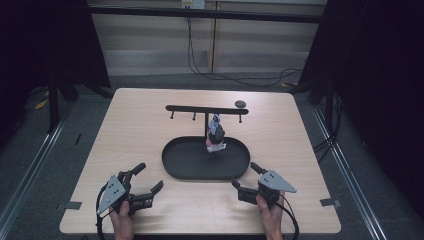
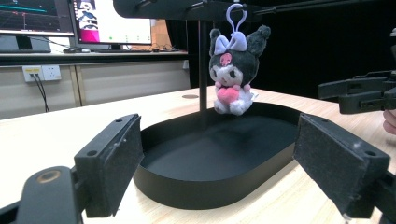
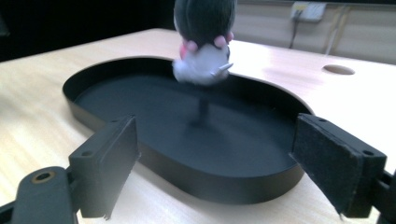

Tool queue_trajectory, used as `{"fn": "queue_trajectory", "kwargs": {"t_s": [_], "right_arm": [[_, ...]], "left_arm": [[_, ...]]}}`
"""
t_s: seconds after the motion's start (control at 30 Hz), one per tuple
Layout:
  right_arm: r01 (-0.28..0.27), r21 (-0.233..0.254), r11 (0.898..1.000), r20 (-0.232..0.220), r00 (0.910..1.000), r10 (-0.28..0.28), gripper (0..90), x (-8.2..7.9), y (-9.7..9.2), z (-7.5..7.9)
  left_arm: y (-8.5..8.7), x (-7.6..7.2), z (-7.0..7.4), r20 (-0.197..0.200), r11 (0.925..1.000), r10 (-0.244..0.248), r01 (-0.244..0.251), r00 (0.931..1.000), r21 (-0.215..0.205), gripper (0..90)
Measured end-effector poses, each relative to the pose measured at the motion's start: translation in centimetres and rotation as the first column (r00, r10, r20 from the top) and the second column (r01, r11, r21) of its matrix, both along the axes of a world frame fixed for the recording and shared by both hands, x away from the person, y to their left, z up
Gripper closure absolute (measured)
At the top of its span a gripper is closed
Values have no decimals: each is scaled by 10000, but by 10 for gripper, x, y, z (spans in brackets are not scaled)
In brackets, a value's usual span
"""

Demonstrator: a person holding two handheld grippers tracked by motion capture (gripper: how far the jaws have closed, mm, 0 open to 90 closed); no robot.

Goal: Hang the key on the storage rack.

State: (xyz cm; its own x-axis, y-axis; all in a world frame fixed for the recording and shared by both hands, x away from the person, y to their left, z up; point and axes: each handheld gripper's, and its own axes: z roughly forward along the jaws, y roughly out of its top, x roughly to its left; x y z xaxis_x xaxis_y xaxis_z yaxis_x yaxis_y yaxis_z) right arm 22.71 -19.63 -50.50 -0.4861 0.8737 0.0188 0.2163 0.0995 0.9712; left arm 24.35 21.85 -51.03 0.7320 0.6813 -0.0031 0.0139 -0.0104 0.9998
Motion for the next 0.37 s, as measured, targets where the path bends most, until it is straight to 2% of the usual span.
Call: {"fn": "queue_trajectory", "kwargs": {"t_s": [0.13, 0.27, 0.37], "right_arm": [[287, 222, 9993, 388, 9988, -296, 138, -4, 2, -1], [431, 968, 9944, 1036, 9932, -532, 136, -11, -4, -3], [354, 1186, 9923, 1151, 9921, -491, 135, -12, -7, -4]], "left_arm": [[0, 0, 0, -9, 10000, -11, 11, 10000, 20, 154], [0, 0, 0, 30, 10000, 40, -40, 10000, 22, 154], [0, 0, 0, 7, 10000, 3, -3, 10000, -7, 154]]}}
